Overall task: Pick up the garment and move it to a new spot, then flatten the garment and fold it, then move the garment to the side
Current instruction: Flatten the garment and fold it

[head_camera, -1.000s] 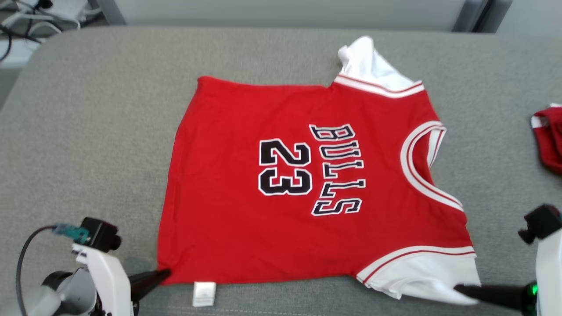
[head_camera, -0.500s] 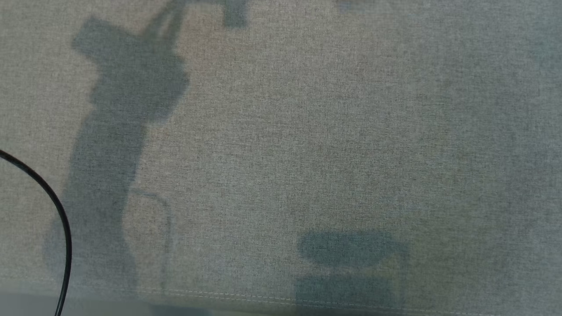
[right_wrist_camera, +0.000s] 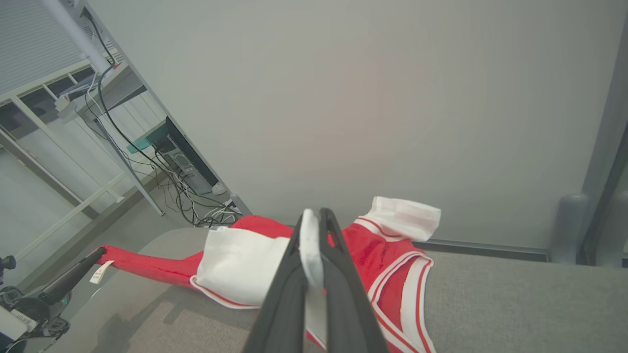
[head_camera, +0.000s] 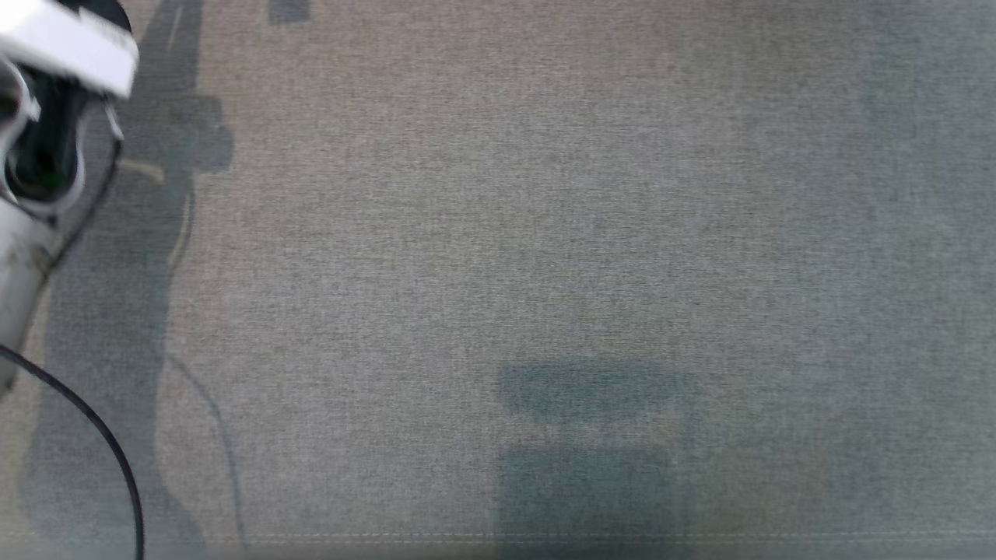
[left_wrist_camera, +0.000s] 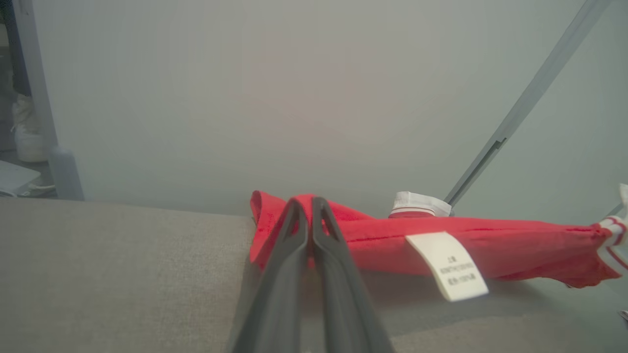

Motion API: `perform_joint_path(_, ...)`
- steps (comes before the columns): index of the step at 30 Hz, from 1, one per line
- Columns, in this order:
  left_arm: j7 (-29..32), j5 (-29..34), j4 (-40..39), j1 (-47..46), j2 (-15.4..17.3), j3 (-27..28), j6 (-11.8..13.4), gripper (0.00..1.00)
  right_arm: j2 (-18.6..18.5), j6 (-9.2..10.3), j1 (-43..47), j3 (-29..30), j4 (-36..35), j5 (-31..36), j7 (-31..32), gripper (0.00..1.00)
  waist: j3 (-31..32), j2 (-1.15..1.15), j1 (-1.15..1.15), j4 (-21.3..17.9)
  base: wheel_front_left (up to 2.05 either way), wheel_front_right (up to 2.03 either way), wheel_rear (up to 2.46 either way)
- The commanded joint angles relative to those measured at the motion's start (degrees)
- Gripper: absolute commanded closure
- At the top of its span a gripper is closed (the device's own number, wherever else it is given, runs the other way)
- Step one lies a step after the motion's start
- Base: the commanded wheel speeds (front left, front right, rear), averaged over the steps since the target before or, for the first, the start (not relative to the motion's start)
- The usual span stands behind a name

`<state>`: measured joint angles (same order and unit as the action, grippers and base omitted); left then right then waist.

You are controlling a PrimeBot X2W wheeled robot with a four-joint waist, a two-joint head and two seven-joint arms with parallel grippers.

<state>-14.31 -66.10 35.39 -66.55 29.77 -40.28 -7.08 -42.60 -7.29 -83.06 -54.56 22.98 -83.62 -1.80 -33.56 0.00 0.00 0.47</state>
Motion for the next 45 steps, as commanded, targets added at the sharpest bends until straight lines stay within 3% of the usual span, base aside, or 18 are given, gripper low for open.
perform_joint_path(1, -0.6, -1.6, -0.8, 1.4, 2.8, 1.6, -0.4, 1.0, -3.1, -0.2, 3.4, 0.2, -3.1, -2.1, 1.7, 1.0, 0.0, 0.0, 0.0, -0.7, 0.0, 0.0, 0.0)
perform_joint_path(7, -0.7, -2.0, -1.7, 12.6, 3.0, 2.1, -0.4, 1.0, -9.6, -0.2, 11.3, -2.0, -11.0, -9.4, 9.2, 1.0, 3.4, 0.0, 0.0, -1.1, 0.0, 0.0, 0.0)
perform_joint_path(13, -0.7, 0.7, -2.9, 21.4, 0.5, 5.4, -0.4, 1.0, -12.5, -0.2, 19.2, -5.9, -14.4, -13.2, 14.6, 1.0, 8.2, 0.0, 0.0, -0.7, 0.0, 0.0, 0.0)
perform_joint_path(24, -0.7, 9.3, -3.4, 35.4, -2.6, 12.8, -0.4, 1.0, -13.8, -0.2, 32.3, -11.5, -17.2, -14.5, 13.7, 1.0, 17.7, 0.0, 0.0, 0.5, 0.0, 0.0, 0.0)
perform_joint_path(45, -0.7, 16.6, 0.2, 49.6, -8.1, 15.7, -0.4, 1.0, -12.1, -0.2, 47.5, -15.5, -18.3, -15.0, 8.4, 1.0, 25.9, 0.0, 0.0, 1.9, 0.0, 0.0, 0.0)
